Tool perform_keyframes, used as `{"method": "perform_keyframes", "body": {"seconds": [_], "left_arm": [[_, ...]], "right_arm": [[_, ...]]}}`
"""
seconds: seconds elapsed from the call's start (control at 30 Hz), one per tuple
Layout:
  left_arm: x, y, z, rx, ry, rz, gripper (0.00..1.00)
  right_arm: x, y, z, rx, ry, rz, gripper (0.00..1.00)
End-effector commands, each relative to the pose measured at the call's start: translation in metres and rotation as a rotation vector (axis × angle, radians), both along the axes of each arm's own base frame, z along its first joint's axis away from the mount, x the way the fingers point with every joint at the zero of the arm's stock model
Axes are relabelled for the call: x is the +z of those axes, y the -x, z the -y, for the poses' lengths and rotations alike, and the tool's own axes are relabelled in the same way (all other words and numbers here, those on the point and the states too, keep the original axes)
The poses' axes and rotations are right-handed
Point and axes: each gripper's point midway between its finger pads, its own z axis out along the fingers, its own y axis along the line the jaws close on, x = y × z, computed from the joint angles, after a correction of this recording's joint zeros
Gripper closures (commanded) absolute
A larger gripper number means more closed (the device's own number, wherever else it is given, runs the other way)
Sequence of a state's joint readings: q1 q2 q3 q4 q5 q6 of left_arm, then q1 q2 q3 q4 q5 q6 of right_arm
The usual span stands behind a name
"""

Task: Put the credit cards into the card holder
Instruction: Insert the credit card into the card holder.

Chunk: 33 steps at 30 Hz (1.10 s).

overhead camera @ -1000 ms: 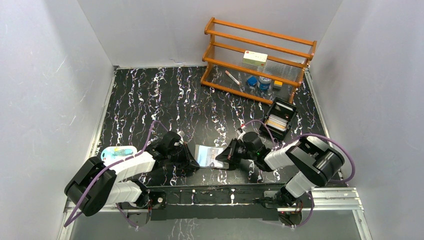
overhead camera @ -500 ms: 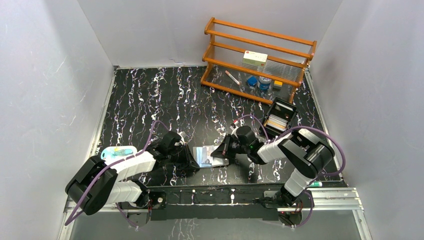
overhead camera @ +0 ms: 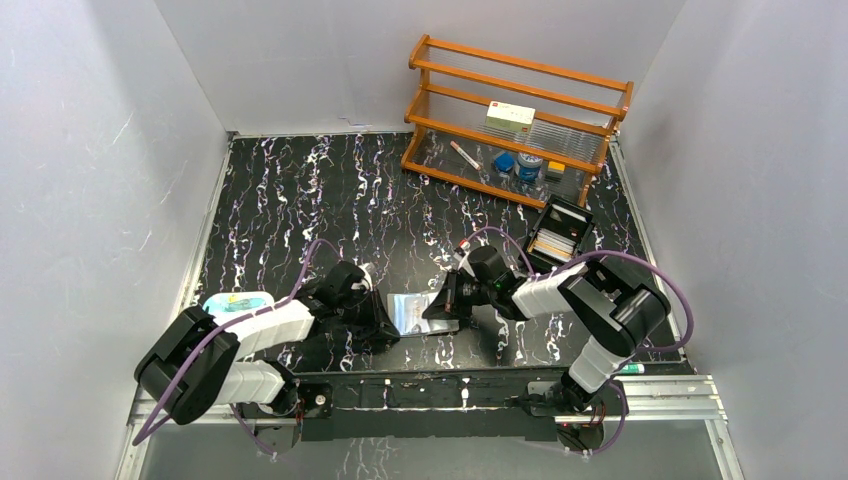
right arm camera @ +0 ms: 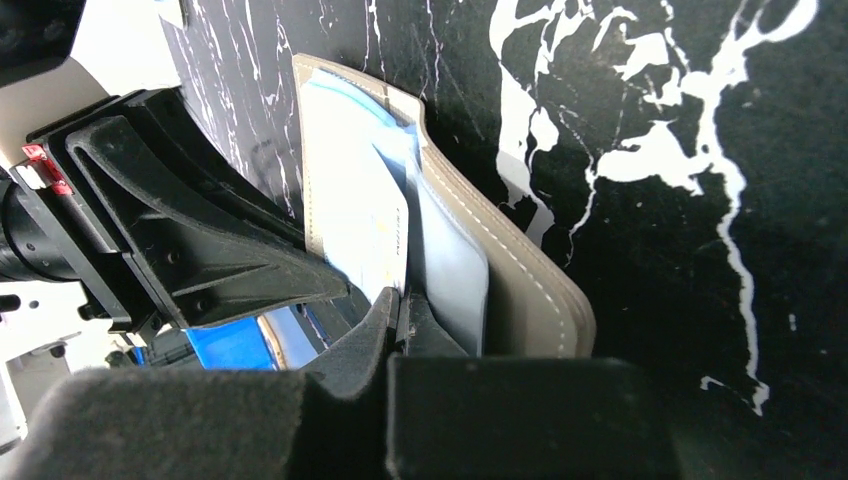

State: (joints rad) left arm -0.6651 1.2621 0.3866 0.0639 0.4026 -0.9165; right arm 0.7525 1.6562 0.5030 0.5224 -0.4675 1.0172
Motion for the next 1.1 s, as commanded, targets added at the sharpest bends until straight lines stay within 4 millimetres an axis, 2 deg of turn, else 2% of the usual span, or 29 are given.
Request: {"method": "perform_keyframes", "body": {"seconds": [0.0,0.1,0.2,0.3,0.37,0.47,0.57,0.87,1.07], "left_arm": [[0.014,-0.003,0.01,-0.07,0.041,0.056,0.95],[0.017,-0.005,0.011,-0.08,0.047,0.069,0.91],[0.018,-0.007,0.011,-0.078,0.046,0.076,0.87],[0.021,-0.008,0.012,-0.076,0.047,0.08,0.79],[0.023,-0.009,0.011,-0.068,0.042,0.087,0.74],[0.029,-0.013,0.01,-0.043,0.048,0.115,0.64],[0.034,-0.018,0.011,-0.018,0.067,0.146,0.59],[0.043,-0.028,0.016,0.002,0.105,0.205,0.58],[0.046,-0.036,0.022,-0.004,0.119,0.229,0.62]], "right_arm": [[-0.01,0.01,0.01,0.064,0.09,-0.019,1.0],[-0.012,0.008,0.005,0.089,0.092,-0.033,1.0],[-0.013,0.006,0.0,0.105,0.094,-0.044,0.9],[-0.012,0.001,0.005,0.089,0.141,-0.032,0.76],[-0.011,-0.003,0.01,0.067,0.176,-0.009,0.7],[-0.007,-0.007,0.013,0.048,0.2,0.01,0.65],[-0.004,-0.01,0.012,0.041,0.201,0.018,0.64],[0.007,-0.019,0.011,0.008,0.175,0.087,0.57],[0.009,-0.019,0.007,0.02,0.142,0.1,0.56]]}}
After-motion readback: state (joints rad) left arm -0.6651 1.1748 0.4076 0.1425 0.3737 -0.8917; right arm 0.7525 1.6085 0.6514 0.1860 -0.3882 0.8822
